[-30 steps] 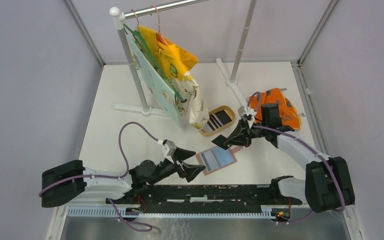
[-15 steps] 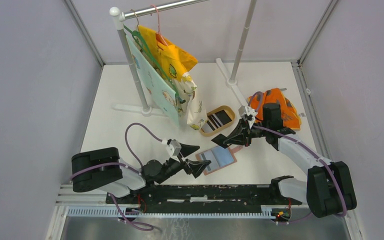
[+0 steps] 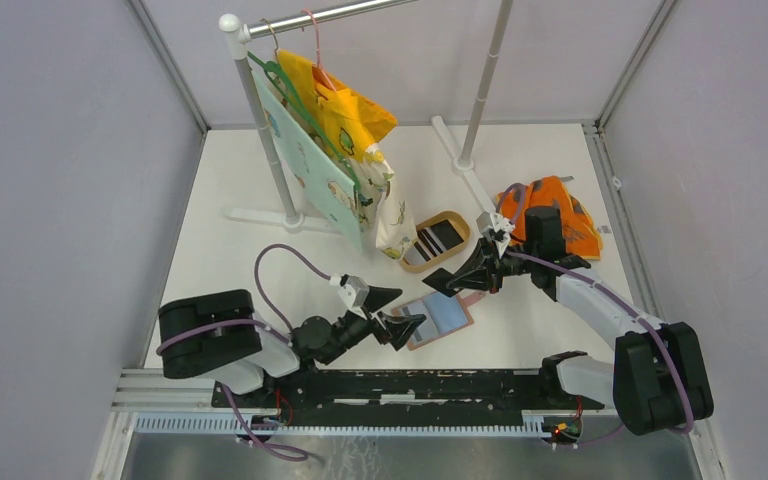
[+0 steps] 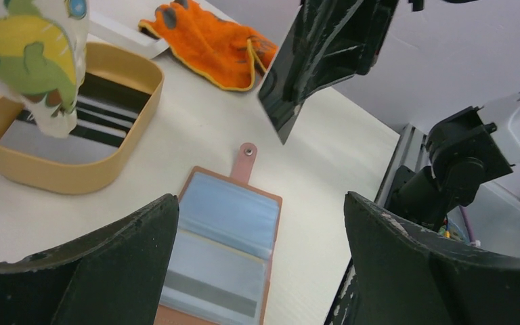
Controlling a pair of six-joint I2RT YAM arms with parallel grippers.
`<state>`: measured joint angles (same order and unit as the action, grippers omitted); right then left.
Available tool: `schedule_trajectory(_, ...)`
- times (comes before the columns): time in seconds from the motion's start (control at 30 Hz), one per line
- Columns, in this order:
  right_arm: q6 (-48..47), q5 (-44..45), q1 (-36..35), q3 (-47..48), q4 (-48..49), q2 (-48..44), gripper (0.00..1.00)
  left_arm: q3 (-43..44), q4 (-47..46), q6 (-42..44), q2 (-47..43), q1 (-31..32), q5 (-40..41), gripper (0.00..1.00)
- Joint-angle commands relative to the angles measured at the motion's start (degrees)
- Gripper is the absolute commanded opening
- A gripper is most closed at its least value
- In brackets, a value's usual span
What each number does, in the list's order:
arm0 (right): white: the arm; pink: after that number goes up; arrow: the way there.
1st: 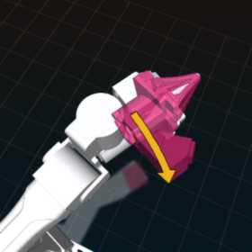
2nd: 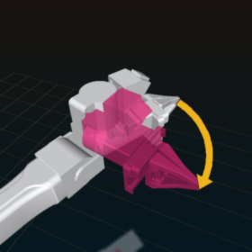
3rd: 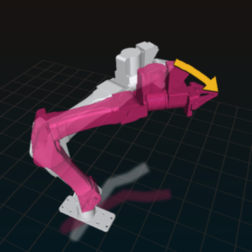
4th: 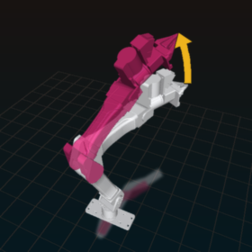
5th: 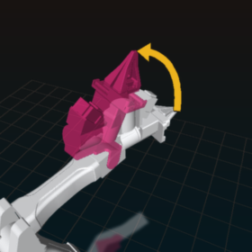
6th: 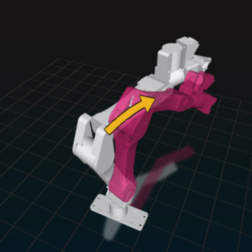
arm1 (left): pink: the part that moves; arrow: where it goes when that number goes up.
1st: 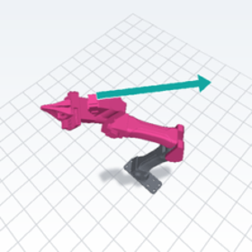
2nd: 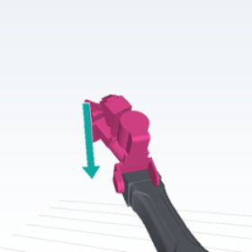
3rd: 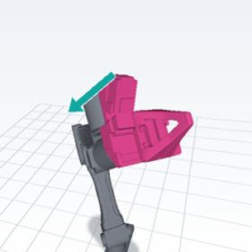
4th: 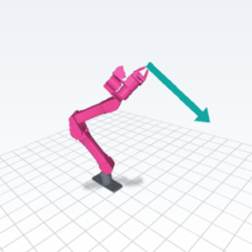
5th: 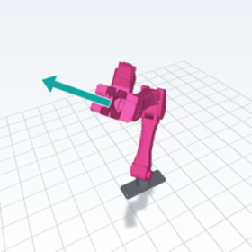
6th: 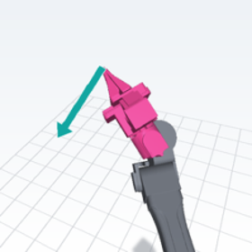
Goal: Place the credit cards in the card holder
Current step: Pick up the credit card from the storage box.
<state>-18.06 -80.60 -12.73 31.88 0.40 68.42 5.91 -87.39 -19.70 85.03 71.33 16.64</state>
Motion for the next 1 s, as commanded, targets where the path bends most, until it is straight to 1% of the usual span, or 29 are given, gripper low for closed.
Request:
schedule_trajectory(0.0,-0.8,-1.2,-0.3,0.0,1.4,0.0,0.0,-0.5,-8.5,-5.1,2.9,-2.6,-1.5,0.96)
schedule_trajectory(0.1,-0.8,-1.1,-0.3,0.0,1.4,0.2,0.0,1.0,-11.2,-8.0,7.0,-5.7,-9.1,0.96)
schedule_trajectory(0.2,-0.8,-1.2,-0.4,0.1,1.2,0.3,0.0,2.9,-12.1,-10.9,10.8,-9.1,-14.9,0.96)
schedule_trajectory(0.33,-1.0,-1.0,-1.5,-0.1,1.2,0.7,0.0,4.8,-12.1,-11.7,11.8,-11.6,-19.1,0.92)
schedule_trajectory(0.5,-0.9,-0.7,-2.9,0.0,1.2,1.7,0.01,7.2,-12.1,-10.1,10.4,-11.7,-22.4,0.87)
schedule_trajectory(0.6,-0.9,-0.7,-3.1,0.0,1.2,1.5,0.01,7.3,-12.1,-9.9,9.3,-11.7,-23.4,0.8)
schedule_trajectory(0.7,-1.0,-0.8,-3.7,0.0,1.2,1.7,0.0,7.5,-12.1,-9.7,8.4,-11.6,-23.8,0.68)
schedule_trajectory(0.83,-1.1,-1.0,-4.3,0.0,1.2,2.0,0.0,7.7,-12.1,-9.1,7.9,-11.8,-23.3,0.57)
schedule_trajectory(0.97,-1.2,-1.0,-4.8,-0.2,1.3,2.1,0.0,8.4,-12.1,-9.0,7.8,-11.8,-24.4,0.55)
